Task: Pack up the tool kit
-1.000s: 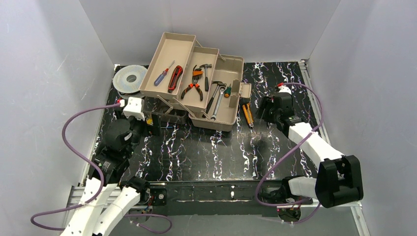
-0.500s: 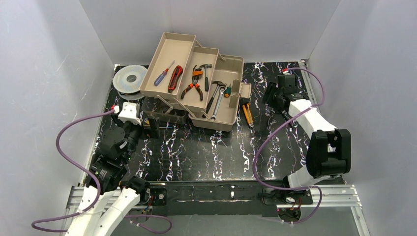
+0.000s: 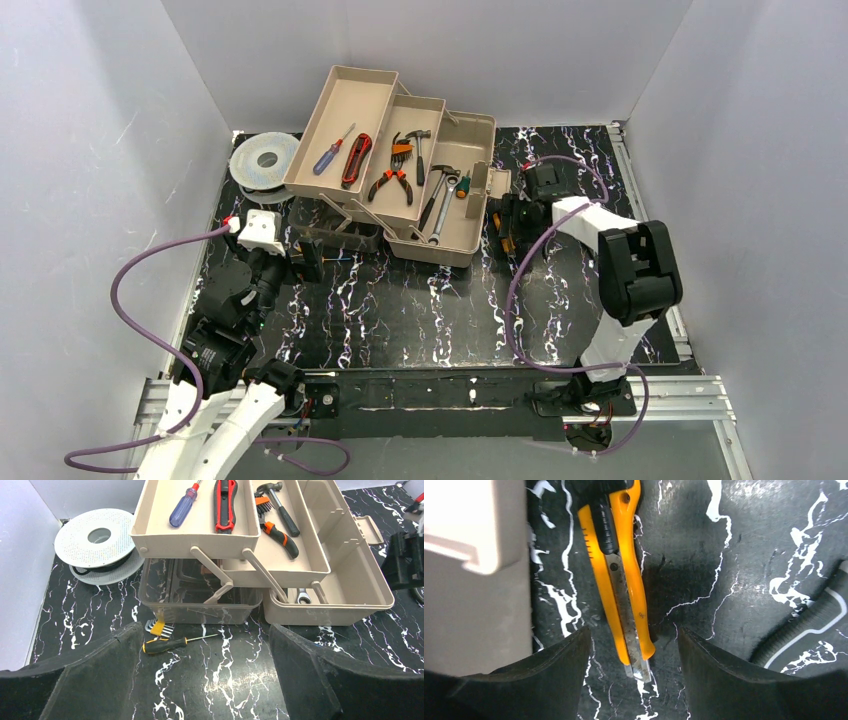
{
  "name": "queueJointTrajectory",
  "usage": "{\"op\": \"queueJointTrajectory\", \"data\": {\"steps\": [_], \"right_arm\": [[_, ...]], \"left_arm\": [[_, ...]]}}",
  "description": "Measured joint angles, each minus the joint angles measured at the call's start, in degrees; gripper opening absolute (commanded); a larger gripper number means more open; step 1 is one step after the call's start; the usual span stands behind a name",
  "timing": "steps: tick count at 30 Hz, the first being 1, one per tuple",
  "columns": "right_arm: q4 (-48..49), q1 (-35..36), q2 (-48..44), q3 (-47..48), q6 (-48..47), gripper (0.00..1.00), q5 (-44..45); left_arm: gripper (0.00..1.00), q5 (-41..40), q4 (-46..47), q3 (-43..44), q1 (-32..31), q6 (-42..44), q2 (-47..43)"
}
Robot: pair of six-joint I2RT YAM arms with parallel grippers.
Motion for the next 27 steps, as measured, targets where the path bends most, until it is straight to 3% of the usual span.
{"op": "queueJointTrajectory", "data": {"steps": [2,5,8,9,16,18,21,22,24,27], "right_arm": [[-1.5,1.1,2.0,0.9,-0.7,0.69,1.8],[-3.3,2.6,3.3,2.4,-1.7,0.55,5.0],[-4.5,3.5,4.0,3.9,-2.4,0.3,7.3],[-4.7,3.6,4.2,4.3,-2.5,0.25,7.8],[-1.9,3.7,-2.6,-0.6,-1.5,0.22,13.2],[-1.9,3.7,-6.4,-3.4,-1.3,0.27,14.5],[-1.8,3.7,-10.9,-4.6,-0.9,0.62,15.3],[-1.6,3.7,-11.5,-4.4,-1.0,0.68,15.2],[-1.7,3.7,-11.4,-3.5,-1.4,0.75,14.6],[-1.8,3.6,-8.6,-1.7,-1.9,0.77,12.1]], "left_arm": [[0.98,0.0,0.0,0.0,0.0,0.0,0.0],[0.98,-0.2,0.0,0.0,0.0,0.0,0.0],[0.98,-0.2,0.0,0.0,0.0,0.0,0.0],[0.98,-0.3,0.0,0.0,0.0,0.0,0.0],[0.98,-0.4,0.0,0.0,0.0,0.0,-0.3],[0.98,-0.4,0.0,0.0,0.0,0.0,-0.4],[0.98,-0.4,0.0,0.0,0.0,0.0,-0.7],[0.98,-0.4,0.0,0.0,0.0,0.0,-0.8],[0.98,-0.4,0.0,0.0,0.0,0.0,-0.9],[0.98,-0.5,0.0,0.0,0.0,0.0,-1.2]]}}
